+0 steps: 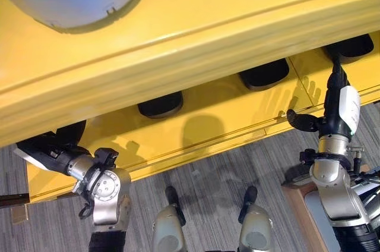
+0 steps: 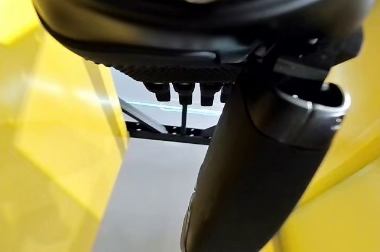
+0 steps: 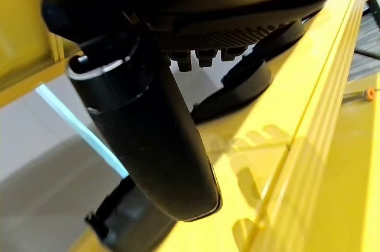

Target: Move parts from the plastic box to the shelf.

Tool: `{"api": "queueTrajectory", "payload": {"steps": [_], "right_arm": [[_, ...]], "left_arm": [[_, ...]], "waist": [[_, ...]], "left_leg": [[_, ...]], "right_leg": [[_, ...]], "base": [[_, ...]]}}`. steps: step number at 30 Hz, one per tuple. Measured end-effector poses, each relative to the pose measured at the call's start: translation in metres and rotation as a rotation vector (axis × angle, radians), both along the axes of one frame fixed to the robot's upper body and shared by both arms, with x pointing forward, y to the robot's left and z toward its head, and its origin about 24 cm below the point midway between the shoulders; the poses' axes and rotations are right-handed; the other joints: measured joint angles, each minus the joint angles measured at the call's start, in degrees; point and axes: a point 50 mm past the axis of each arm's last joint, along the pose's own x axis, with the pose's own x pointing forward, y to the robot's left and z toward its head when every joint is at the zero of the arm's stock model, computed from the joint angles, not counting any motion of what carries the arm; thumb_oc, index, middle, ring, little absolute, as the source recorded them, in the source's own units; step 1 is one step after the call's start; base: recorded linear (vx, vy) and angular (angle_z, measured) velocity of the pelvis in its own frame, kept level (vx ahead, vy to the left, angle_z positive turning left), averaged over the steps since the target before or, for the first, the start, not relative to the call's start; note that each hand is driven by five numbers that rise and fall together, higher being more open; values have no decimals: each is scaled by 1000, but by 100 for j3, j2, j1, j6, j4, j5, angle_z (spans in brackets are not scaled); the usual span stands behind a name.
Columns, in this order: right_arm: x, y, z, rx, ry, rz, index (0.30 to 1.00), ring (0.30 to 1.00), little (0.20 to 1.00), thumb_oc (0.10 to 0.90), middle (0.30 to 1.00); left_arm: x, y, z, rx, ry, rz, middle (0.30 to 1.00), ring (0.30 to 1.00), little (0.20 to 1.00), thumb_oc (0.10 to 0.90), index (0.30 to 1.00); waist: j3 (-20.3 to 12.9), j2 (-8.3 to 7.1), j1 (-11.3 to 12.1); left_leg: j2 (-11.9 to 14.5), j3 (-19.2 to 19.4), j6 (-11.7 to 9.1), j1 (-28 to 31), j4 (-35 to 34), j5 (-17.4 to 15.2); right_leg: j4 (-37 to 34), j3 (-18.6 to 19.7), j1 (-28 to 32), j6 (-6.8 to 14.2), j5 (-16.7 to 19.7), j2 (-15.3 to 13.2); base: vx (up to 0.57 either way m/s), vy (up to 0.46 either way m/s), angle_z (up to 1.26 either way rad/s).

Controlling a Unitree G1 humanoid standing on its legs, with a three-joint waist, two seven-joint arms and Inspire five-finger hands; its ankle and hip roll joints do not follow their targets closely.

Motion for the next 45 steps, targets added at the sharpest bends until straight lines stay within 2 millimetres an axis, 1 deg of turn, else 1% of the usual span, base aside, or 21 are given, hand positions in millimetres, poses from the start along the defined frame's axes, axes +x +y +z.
{"api": "queueTrajectory", "payload": {"steps": [4, 7, 11, 14, 17, 19, 23, 24, 25, 26, 27, 28, 29, 31, 33, 34, 35, 36, 37, 40, 45], "right_arm": [[-12, -10, -21, 133, 62, 10, 1000, 1000, 1000, 900, 1000], [-13, -14, -26, 225, 81, 25, 1000, 1000, 1000, 900, 1000], [-8, -10, -21, 279, 47, 64, 1000, 1000, 1000, 900, 1000], [3, -11, -17, 299, 33, 63, 1000, 1000, 1000, 900, 1000], [2, -9, -24, 323, 54, 61, 1000, 1000, 1000, 900, 1000], [3, -2, -29, 360, 65, 81, 1000, 1000, 1000, 900, 1000], [-5, 9, -49, 385, 136, 110, 1000, 1000, 1000, 900, 1000], [-9, 7, -53, 382, 156, 103, 1000, 1000, 1000, 900, 1000], [-13, 6, -58, 380, 183, 106, 1000, 1000, 1000, 900, 1000], [-20, 4, -61, 369, 206, 107, 1000, 1000, 1000, 900, 1000], [-24, 3, -59, 354, 212, 120, 1000, 1000, 1000, 900, 1000], [-26, 4, -56, 345, 208, 136, 1000, 1000, 1000, 900, 1000], [-25, 4, -44, 317, 180, 170, 1000, 1000, 1000, 900, 1000], [-17, 3, -31, 293, 158, 204, 1000, 1000, 1000, 900, 1000], [-18, 1, -33, 298, 172, 188, 1000, 1000, 1000, 900, 1000], [-23, -3, -39, 309, 192, 162, 1000, 1000, 1000, 900, 1000], [-25, -7, -40, 310, 196, 143, 1000, 1000, 1000, 900, 1000], [-31, -17, -43, 309, 207, 102, 1000, 1000, 1000, 900, 1000], [-33, -20, -45, 320, 211, 82, 1000, 1000, 1000, 900, 1000], [-45, -23, -53, 318, 252, 67, 1000, 1000, 1000, 900, 1000], [-55, -25, -64, 325, 304, 46, 1000, 1000, 1000, 900, 1000]], "left_arm": [[-28, -1, -27, -29, 61, -212, 1000, 1000, 1000, 900, 1000], [-33, 1, -33, -44, 59, -275, 1000, 1000, 1000, 900, 1000], [-17, -3, -14, 59, -18, -384, 1000, 1000, 1000, 900, 1000], [3, -11, 16, 237, -109, -539, 1000, 1000, 1000, 900, 1000], [18, -33, 34, 420, -115, -702, 1000, 1000, 1000, 900, 1000], [20, -39, 29, 463, -51, -744, 1000, 1000, 1000, 900, 1000], [14, -34, 12, 416, 39, -730, 1000, 1000, 1000, 900, 1000], [11, -29, 13, 408, 31, -717, 1000, 1000, 1000, 900, 1000], [5, -21, 13, 390, 27, -679, 1000, 1000, 1000, 900, 1000], [-4, -12, 14, 392, 32, -639, 1000, 1000, 1000, 900, 1000], [-12, -5, 16, 393, 33, -597, 1000, 1000, 1000, 900, 1000], [-19, 2, 16, 391, 43, -559, 1000, 1000, 1000, 900, 1000], [-28, 16, 17, 384, 50, -477, 1000, 1000, 1000, 900, 1000], [-36, 25, 12, 303, 42, -412, 1000, 1000, 1000, 900, 1000], [-37, 26, 5, 237, 48, -407, 1000, 1000, 1000, 900, 1000], [-38, 25, -1, 223, 70, -418, 1000, 1000, 1000, 900, 1000], [-37, 23, -3, 217, 78, -428, 1000, 1000, 1000, 900, 1000], [-39, 19, -9, 196, 93, -439, 1000, 1000, 1000, 900, 1000], [-44, 19, -16, 170, 118, -422, 1000, 1000, 1000, 900, 1000], [-46, 21, -20, 140, 137, -377, 1000, 1000, 1000, 900, 1000], [-46, 22, -24, 112, 147, -336, 1000, 1000, 1000, 900, 1000]], "waist": [[-99, -5, 226], [-93, -20, 376], [-35, -124, 489], [109, -379, 482], [245, -637, 455], [268, -781, 381], [291, -726, 274], [311, -609, 334], [288, -538, 399], [259, -559, 528], [192, -602, 644], [135, -650, 724], [100, -710, 839], [53, -596, 827], [23, -637, 848], [-155, -812, 835], [-205, -865, 814], [-298, -800, 762], [-390, -735, 758], [-477, -862, 573], [-601, -566, 324]], "left_leg": [[21, -65, 36, -38, -163, 146], [-2, -163, 33, -232, -50, 147], [-33, -307, 119, -629, 246, 94], [-88, -293, 206, -869, 516, -32], [-156, -117, 252, -901, 618, -116], [-133, 84, 299, -880, 804, -333], [136, 463, 447, -664, 1066, -609], [336, 509, 490, -618, 1032, -559], [479, 540, 402, -578, 952, -445], [520, 635, 344, -495, 844, -385], [532, 690, 288, -476, 817, -340], [523, 755, 222, -466, 785, -290], [515, 860, 140, -453, 780, -237], [765, 791, 146, -447, 788, -39], [1046, 444, 433, -656, 1346, 233], [954, 299, 145, -887, 1171, -116], [798, 289, 120, -877, 815, -90], [569, 369, 246, -655, -6, 279], [543, 554, 294, -370, -328, 811], [378, 662, 271, -163, -439, 939], [375, 727, 219, 15, -615, 929]], "right_leg": [[-57, -162, 15, -6, 9, 52], [20, -210, -84, -12, 4, 11], [174, -262, -315, -36, 11, -72], [127, -167, -436, -33, 82, -166], [-548, -135, -232, -153, 531, -124], [-866, -165, -115, -3, 952, -182], [-761, -147, -226, -467, 1601, -24], [-276, -123, -373, -626, 1244, 47], [952, -154, -597, -789, 298, 70], [1919, -140, -614, -730, -332, -48], [2198, -115, -540, -668, -590, -138], [1975, -155, -331, -610, -634, -118], [1016, -189, 186, -246, -888, 57], [277, -281, 525, -53, -913, 440], [-1, -275, 797, -173, -831, 689], [-88, -209, 798, -205, -851, 692], [-89, -205, 778, -212, -847, 683], [-64, -151, 748, -212, -846, 752], [-49, -6, 761, -201, -860, 843], [-93, 25, 827, -161, -852, 735], [54, 75, 776, -102, -908, 720]], "base": [[-134, 36, 13], [-156, 138, 17], [-113, 160, 15], [-49, 125, 1], [-2, 160, -16], [-98, 241, -43], [-177, 108, -59], [-175, -113, -33], [-136, -226, -43], [-94, -289, -47], [-20, -296, -46], [-9, -395, -56], [-53, -469, -57], [-101, -398, -43], [-100, -199, -15], [-73, -103, -9], [-96, -126, -20], [-80, -85, -51], [-73, -69, -54], [-57, -13, -26], [-60, 26, -8]]}}
